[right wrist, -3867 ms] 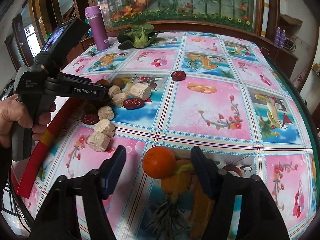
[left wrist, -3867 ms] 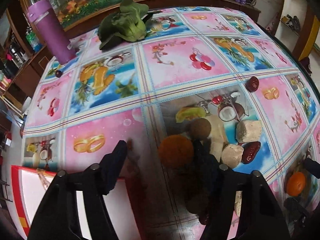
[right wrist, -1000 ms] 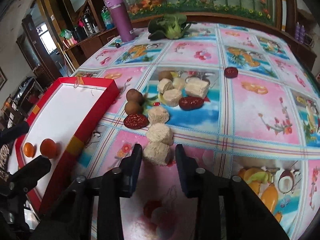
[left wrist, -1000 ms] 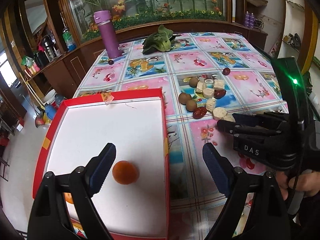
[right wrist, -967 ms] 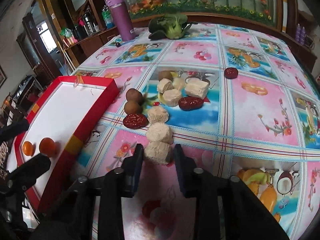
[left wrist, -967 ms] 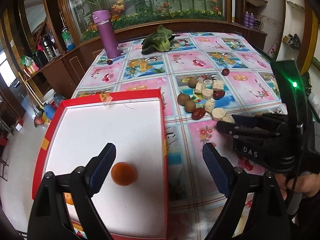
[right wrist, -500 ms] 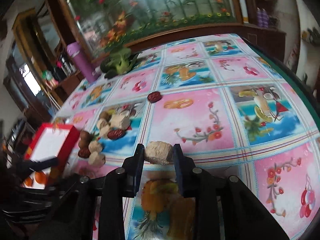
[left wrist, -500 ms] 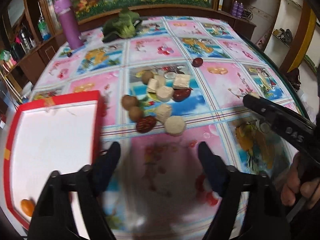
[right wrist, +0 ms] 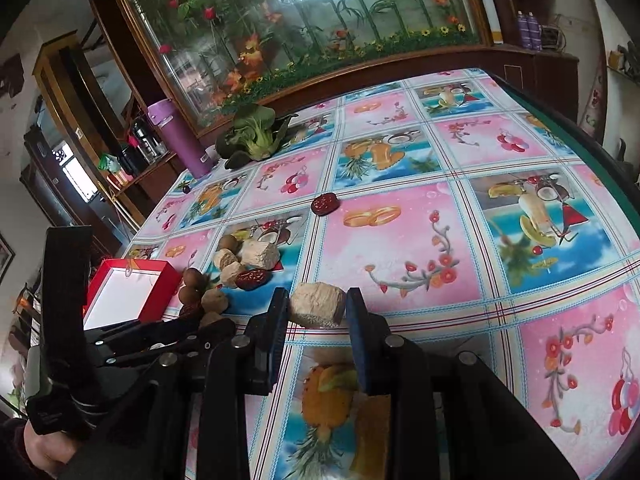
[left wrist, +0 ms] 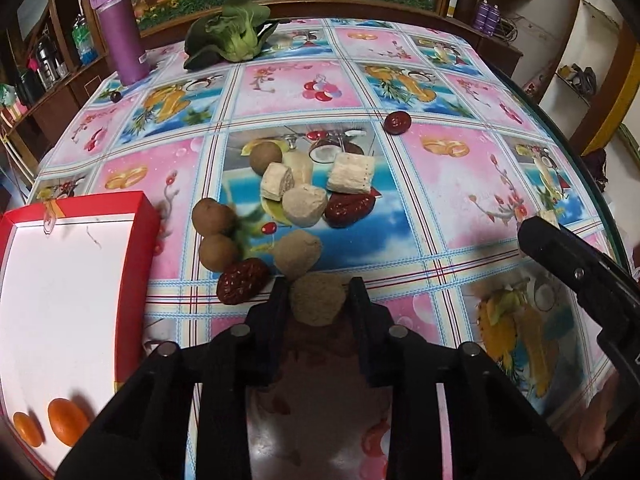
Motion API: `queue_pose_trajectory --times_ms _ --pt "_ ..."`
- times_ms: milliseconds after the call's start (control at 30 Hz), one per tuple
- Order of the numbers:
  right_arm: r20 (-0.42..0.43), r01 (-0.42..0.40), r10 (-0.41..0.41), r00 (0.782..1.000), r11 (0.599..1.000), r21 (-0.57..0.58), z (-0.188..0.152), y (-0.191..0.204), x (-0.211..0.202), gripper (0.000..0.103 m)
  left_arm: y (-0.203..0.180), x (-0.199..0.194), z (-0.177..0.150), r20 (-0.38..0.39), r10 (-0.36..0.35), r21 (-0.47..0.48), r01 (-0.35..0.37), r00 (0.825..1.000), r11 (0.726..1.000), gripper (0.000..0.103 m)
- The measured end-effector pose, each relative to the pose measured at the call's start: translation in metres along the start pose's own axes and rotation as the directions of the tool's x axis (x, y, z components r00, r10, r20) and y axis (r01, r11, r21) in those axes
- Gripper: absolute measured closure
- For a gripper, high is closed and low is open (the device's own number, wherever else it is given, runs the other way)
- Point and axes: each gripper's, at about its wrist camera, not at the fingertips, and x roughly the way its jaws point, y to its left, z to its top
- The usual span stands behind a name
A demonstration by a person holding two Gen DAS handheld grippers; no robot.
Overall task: Organize fruits
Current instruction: 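Grasp a beige cube with the right tool while the left tool grasps a round beige ball, then carry the cube and ball into the white tray and open both tools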
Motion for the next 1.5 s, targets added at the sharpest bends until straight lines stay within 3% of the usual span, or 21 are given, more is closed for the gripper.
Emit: queue_pose_trajectory --times_ms 200,400,600,733,900,1067,1500 --pt "0.006 0.003 -0.003 1.0 1.0 -0.008 -0.001 0.0 0.001 0.075 0.006 -0.014 -0.011 0.018 -0.02 -0.02 0.02 1.0 1.0 0.071" --pt "0.024 0.009 -0.007 1.0 0.998 -0.063 -0.003 0.013 0.001 0.075 0.023 -0.069 -0.029 0.14 -0.008 -0.033 0.013 0.99 0.999 0.071" --pt "0.022 0.004 -0.002 1.0 0.992 -0.126 -0.012 0.039 0.003 0.075 0.066 -0.118 -0.049 0.239 0.087 -0.097 -0.065 0.967 0.993 0.071" --pt "-0.023 -0.093 0.09 0.996 0.986 -0.136 -0.017 0.076 0.01 0.075 0.109 -0.133 -0.056 0.264 0.178 -0.184 -0.132 0.948 0.974 0.071" --pt "-0.078 -0.205 0.192 0.978 0.953 -0.224 -0.019 0.145 0.024 0.075 0.155 -0.127 -0.061 0.236 0.269 -0.282 -0.199 0.934 0.938 0.071" --pt "-0.132 -0.255 0.226 0.965 0.928 -0.274 -0.025 0.197 0.049 0.075 0.181 -0.115 -0.071 0.192 0.292 -0.331 -0.218 0.937 0.918 0.071" --pt "-0.317 -0.284 0.191 0.929 0.918 -0.277 -0.041 0.247 0.106 0.075 0.211 -0.094 -0.079 0.114 0.302 -0.349 -0.246 0.946 0.904 0.071"
